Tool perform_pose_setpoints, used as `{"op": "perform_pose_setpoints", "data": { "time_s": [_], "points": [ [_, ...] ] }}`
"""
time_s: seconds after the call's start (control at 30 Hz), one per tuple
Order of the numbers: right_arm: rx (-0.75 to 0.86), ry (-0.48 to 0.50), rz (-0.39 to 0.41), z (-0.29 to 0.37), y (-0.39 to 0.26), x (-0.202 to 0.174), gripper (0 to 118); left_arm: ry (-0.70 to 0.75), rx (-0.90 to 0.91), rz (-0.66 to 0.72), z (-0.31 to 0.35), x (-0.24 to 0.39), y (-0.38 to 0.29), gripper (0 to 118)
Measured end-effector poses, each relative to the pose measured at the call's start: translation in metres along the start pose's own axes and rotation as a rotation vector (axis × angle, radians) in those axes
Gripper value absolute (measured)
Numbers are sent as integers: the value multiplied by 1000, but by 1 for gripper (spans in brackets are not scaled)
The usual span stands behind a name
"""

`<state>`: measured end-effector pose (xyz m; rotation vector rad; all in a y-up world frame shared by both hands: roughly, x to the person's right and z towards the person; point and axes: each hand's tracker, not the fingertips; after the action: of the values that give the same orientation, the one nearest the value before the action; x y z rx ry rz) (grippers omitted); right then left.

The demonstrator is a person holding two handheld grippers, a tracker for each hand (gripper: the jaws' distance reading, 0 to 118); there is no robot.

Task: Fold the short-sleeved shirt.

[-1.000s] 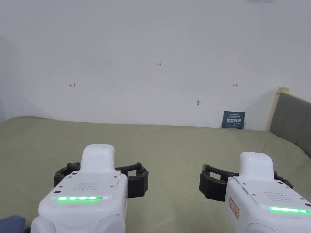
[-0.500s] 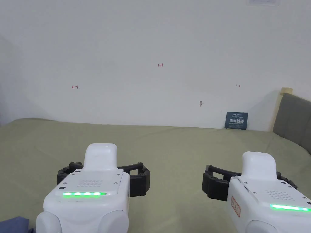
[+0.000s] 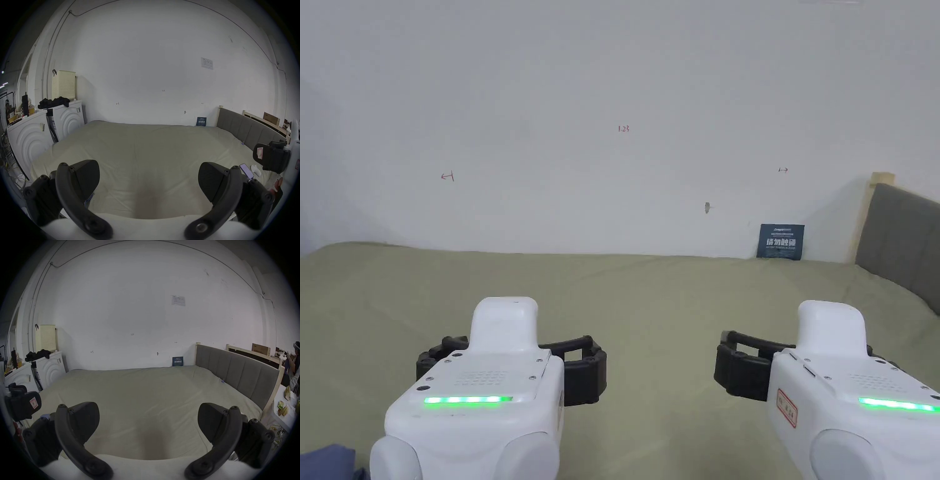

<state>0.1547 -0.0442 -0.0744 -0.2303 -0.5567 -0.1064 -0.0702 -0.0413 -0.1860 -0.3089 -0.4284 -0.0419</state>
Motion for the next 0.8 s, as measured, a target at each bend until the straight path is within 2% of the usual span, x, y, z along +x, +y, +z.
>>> {"op": "perform_pose_setpoints", "data": {
  "time_s": [0.3,0.6,0.8],
  "points": [
    [-18,30,-14,0,0,0,118,-7,-6,-12,-1,2,-3,118],
    [-13,39,21,1,3,-1,118,0,-3,-7,-1,-2,-2,118],
    [-28,54,-6,-3,2,-1,118,-10,-15,0,-3,-2,-4,118]
  ]
}}
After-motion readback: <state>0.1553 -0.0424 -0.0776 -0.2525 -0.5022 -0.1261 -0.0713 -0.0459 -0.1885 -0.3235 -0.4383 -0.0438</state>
